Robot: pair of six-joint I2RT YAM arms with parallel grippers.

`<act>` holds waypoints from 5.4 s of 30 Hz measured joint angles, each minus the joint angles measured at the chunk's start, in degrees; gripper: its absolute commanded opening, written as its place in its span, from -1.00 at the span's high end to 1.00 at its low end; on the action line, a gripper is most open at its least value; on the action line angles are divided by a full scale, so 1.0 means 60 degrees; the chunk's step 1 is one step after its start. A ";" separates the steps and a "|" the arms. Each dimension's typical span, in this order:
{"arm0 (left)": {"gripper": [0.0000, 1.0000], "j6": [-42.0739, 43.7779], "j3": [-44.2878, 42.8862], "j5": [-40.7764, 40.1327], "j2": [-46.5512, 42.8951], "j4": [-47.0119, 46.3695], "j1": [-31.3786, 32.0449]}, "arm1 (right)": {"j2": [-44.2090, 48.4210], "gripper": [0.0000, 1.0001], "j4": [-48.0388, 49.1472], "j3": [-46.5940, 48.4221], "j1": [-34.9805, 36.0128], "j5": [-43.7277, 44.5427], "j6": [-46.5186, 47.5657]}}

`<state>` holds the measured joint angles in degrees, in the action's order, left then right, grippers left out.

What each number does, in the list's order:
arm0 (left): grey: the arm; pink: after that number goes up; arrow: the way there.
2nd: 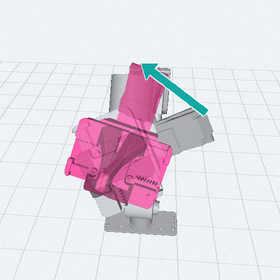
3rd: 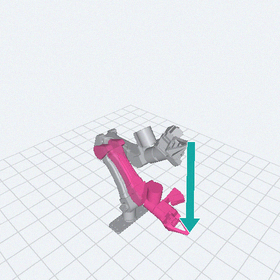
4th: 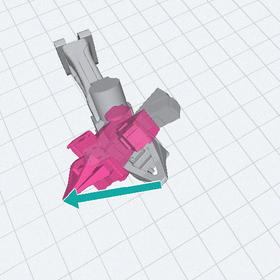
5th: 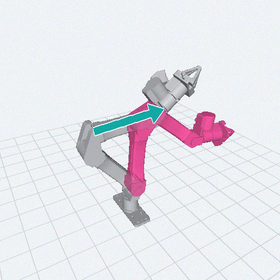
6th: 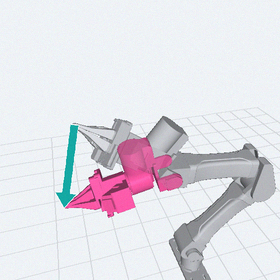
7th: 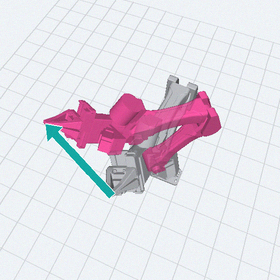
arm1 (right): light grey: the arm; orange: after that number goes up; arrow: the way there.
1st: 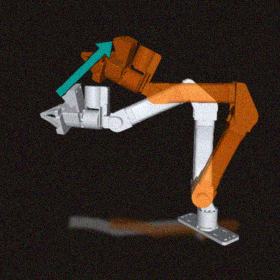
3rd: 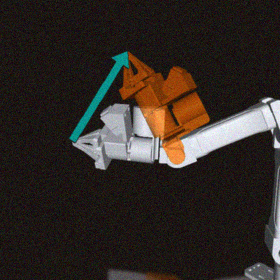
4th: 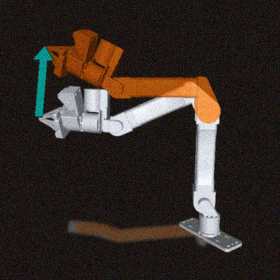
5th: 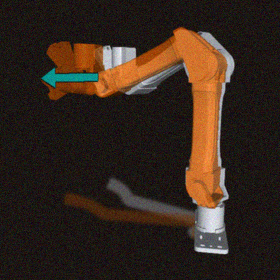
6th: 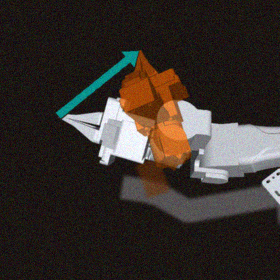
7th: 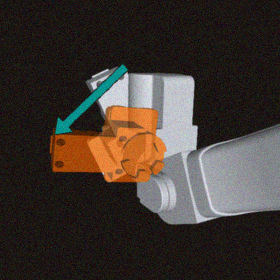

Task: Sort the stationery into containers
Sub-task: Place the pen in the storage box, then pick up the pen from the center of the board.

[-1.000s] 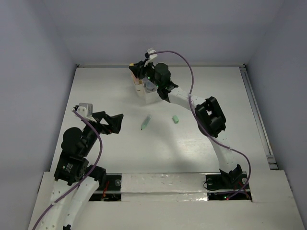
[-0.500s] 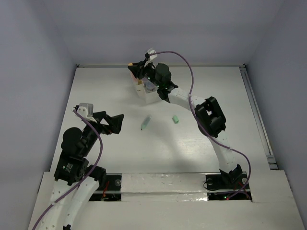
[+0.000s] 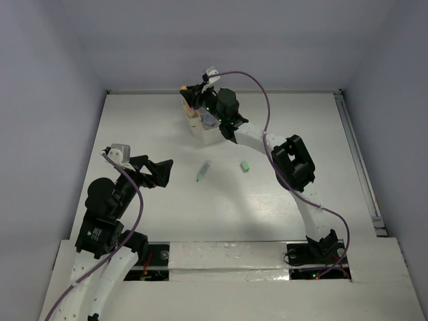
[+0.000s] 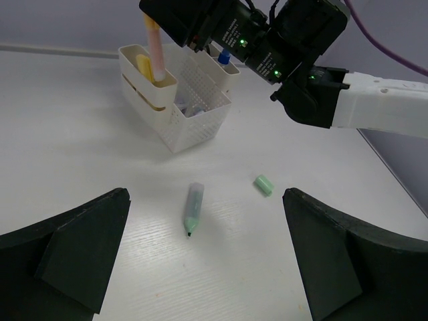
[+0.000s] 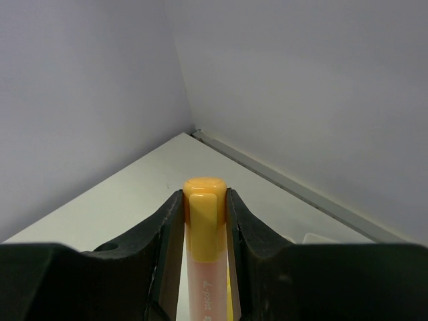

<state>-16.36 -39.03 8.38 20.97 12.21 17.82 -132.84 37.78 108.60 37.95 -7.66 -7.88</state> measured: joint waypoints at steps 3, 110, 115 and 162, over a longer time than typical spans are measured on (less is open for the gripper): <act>-0.98 0.0004 0.0000 0.0004 0.0000 0.0004 0.0000 | 0.0000 0.30 0.0248 -0.0153 0.0000 0.0029 0.0025; -0.98 0.0062 0.0033 0.0645 -0.0120 -0.0219 0.0000 | 0.3588 1.00 -0.8287 -0.6207 0.1322 0.3045 -0.1202; -0.98 0.0062 0.0033 0.0678 -0.0095 -0.0219 -0.0058 | 0.3625 1.00 -0.8211 -0.6262 0.1075 0.3042 -0.1260; -0.98 0.0062 0.0073 0.0754 -0.0087 -0.0219 -0.0113 | 0.2167 -0.04 -0.6761 -0.4666 0.0503 0.2626 -0.3209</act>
<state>-15.99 -38.59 12.91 20.45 10.90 17.15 -119.83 -2.79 80.60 40.97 8.10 -27.14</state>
